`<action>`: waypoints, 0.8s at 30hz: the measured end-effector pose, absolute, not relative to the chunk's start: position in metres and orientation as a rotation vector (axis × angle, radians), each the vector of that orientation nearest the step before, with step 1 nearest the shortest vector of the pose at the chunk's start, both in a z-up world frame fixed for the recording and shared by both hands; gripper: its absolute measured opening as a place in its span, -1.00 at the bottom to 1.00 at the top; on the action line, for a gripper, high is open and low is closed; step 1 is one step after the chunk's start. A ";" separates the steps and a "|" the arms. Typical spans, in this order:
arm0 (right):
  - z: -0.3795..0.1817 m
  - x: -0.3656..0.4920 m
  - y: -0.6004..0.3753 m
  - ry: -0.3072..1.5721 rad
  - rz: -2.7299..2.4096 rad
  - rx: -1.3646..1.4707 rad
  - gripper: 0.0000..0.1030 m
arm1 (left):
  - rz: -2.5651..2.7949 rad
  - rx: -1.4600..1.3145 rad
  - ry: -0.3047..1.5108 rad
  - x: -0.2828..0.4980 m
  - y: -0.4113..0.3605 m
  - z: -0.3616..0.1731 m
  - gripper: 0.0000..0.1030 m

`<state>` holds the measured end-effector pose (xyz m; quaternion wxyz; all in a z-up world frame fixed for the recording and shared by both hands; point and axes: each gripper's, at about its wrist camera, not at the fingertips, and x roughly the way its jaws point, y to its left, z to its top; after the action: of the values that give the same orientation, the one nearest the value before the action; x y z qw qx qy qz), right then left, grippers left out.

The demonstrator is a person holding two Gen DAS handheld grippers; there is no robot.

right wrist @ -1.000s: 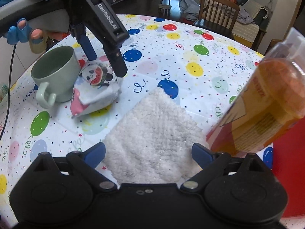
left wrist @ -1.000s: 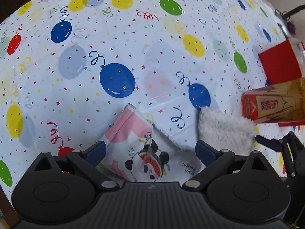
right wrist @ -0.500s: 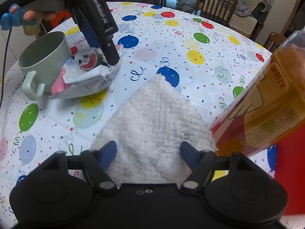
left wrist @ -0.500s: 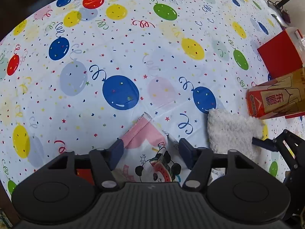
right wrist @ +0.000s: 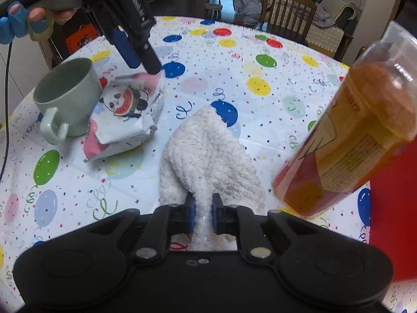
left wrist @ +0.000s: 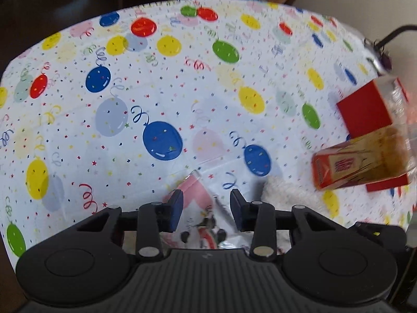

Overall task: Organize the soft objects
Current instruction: 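Grasp the white fluffy towel with the right tool while the left tool grasps the panda snack bag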

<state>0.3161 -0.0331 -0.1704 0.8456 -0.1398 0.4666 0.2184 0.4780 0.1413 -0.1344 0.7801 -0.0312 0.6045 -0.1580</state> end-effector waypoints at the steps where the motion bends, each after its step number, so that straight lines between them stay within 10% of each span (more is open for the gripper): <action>1: -0.168 0.314 -0.034 0.975 0.461 -0.293 -0.80 | -0.334 -0.083 1.292 0.473 0.140 -0.129 -0.25; 7: -0.157 0.303 -0.042 0.945 0.484 -0.266 -0.80 | -0.226 -0.147 1.207 0.436 0.122 -0.109 0.30; 24: -0.137 0.279 -0.096 0.935 0.704 -0.214 -0.80 | 0.289 -0.418 1.097 0.384 0.060 -0.126 0.76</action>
<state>0.2794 -0.0957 -0.1370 0.8282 -0.1006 0.4406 0.3315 0.3839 0.0600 -0.1263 0.8227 -0.1966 0.5158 0.1358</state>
